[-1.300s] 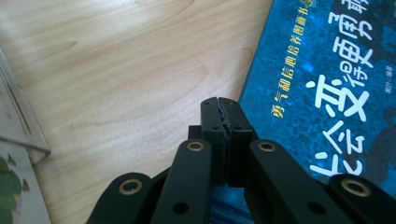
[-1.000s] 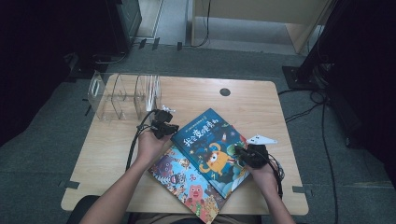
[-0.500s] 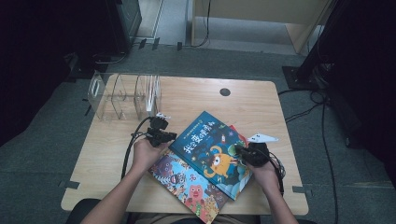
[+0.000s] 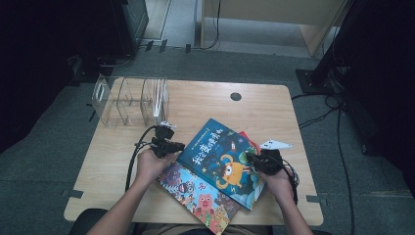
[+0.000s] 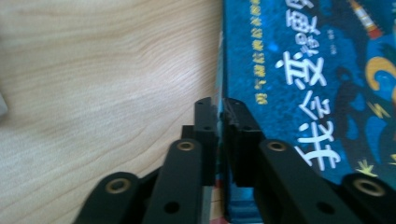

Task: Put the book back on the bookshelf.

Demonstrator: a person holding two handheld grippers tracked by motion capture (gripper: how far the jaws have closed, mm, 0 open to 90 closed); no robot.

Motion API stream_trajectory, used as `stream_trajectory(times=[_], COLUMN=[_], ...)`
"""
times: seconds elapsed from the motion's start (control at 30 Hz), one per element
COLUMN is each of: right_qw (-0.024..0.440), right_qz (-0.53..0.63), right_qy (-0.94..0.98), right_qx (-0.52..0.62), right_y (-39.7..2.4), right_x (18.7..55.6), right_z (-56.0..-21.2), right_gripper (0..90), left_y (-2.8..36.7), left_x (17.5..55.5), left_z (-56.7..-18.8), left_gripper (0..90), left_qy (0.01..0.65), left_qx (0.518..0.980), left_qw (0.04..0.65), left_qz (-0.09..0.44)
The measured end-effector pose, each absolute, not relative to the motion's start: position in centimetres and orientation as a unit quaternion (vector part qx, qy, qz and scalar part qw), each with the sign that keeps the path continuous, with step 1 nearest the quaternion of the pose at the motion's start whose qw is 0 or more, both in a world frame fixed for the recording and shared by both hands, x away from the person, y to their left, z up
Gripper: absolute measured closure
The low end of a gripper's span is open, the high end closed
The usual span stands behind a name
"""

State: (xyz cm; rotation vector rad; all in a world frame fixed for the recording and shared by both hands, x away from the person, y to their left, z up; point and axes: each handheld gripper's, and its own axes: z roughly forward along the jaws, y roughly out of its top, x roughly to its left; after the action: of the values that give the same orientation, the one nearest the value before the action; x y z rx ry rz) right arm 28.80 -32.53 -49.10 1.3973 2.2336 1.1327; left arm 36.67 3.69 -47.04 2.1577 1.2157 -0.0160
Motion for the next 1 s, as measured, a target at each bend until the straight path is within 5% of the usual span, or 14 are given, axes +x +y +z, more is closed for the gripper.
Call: stream_trajectory(times=[0.13, 0.4, 1.0], right_qw=[0.141, 0.154, 0.167], right_qz=[0.389, 0.384, 0.36], right_qy=[0.769, 0.753, 0.721], right_qx=[0.488, 0.512, 0.568], right_y=[-32.9, -34.7, -38.8], right_x=[28.4, 27.4, 25.5], right_z=[-49.1, -48.8, -48.8], right_gripper=[90.0, 90.0, 90.0], left_y=[3.7, 3.7, 3.1], left_x=[36.9, 37.4, 37.6], left_z=[-46.6, -46.8, -47.2], left_gripper=[77.5, 49.4, 39.6], left_qy=[0.453, 0.441, 0.416], left_qx=[0.826, 0.826, 0.832], left_qw=[0.334, 0.347, 0.356], left_qz=[-0.014, -0.05, -0.086])
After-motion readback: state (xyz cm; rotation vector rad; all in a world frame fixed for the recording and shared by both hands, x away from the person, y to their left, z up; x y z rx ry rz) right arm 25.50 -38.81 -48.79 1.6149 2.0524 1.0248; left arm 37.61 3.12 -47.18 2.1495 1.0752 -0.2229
